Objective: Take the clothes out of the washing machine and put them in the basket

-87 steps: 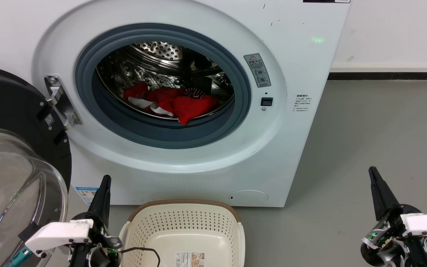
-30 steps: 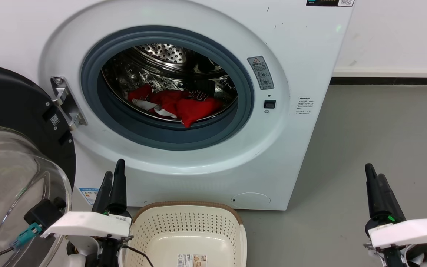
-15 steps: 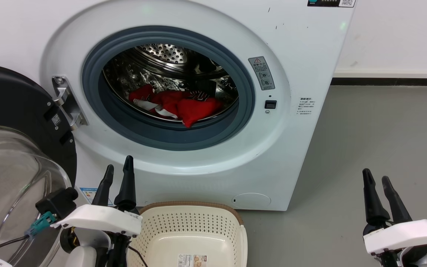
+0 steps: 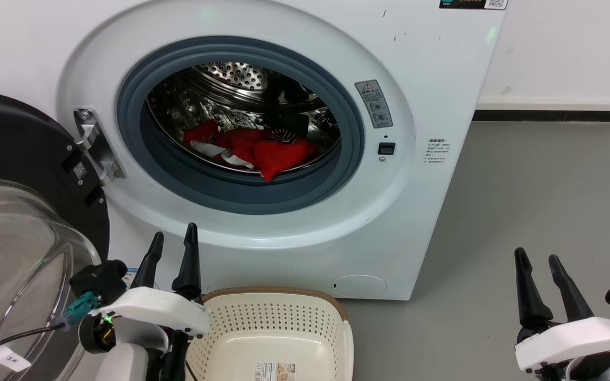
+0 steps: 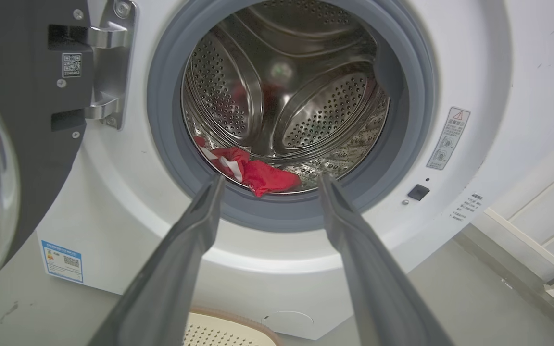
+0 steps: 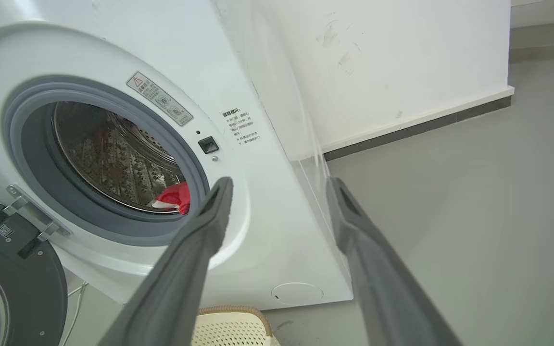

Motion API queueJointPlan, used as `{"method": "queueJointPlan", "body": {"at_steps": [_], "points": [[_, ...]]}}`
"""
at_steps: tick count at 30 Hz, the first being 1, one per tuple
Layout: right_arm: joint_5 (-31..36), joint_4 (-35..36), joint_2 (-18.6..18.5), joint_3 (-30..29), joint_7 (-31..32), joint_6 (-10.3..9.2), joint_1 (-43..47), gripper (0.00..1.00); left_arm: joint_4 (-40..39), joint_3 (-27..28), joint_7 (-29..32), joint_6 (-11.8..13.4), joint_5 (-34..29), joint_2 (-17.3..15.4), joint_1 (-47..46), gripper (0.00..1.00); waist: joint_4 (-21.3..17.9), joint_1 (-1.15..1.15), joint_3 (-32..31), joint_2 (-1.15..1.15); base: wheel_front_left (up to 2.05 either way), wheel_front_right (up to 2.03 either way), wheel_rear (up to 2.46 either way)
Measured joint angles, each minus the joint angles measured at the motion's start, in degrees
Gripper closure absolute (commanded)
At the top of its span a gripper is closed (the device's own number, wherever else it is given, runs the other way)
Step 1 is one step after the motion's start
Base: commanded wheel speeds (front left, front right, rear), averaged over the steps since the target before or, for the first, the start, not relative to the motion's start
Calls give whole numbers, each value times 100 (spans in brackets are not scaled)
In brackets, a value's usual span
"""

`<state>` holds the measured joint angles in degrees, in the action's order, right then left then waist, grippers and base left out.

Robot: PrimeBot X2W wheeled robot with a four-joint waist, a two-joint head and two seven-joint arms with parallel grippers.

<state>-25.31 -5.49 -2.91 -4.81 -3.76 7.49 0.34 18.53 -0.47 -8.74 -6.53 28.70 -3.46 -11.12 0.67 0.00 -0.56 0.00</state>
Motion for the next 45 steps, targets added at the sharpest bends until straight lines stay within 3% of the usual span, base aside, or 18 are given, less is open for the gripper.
{"method": "queueJointPlan", "body": {"at_steps": [25, 45], "points": [[1437, 127, 0, 1, -25, 1, 113, 0, 221, -196, -314, 143, -1397, -51, -151, 0, -6, 0, -29, 0, 0, 0, 0], [2207, -22, 0, -11, -145, 1, 102, 0, 289, -240, -542, 233, -2068, -23, -142, 0, 54, 0, -29, 0, 0, 0, 0]]}}
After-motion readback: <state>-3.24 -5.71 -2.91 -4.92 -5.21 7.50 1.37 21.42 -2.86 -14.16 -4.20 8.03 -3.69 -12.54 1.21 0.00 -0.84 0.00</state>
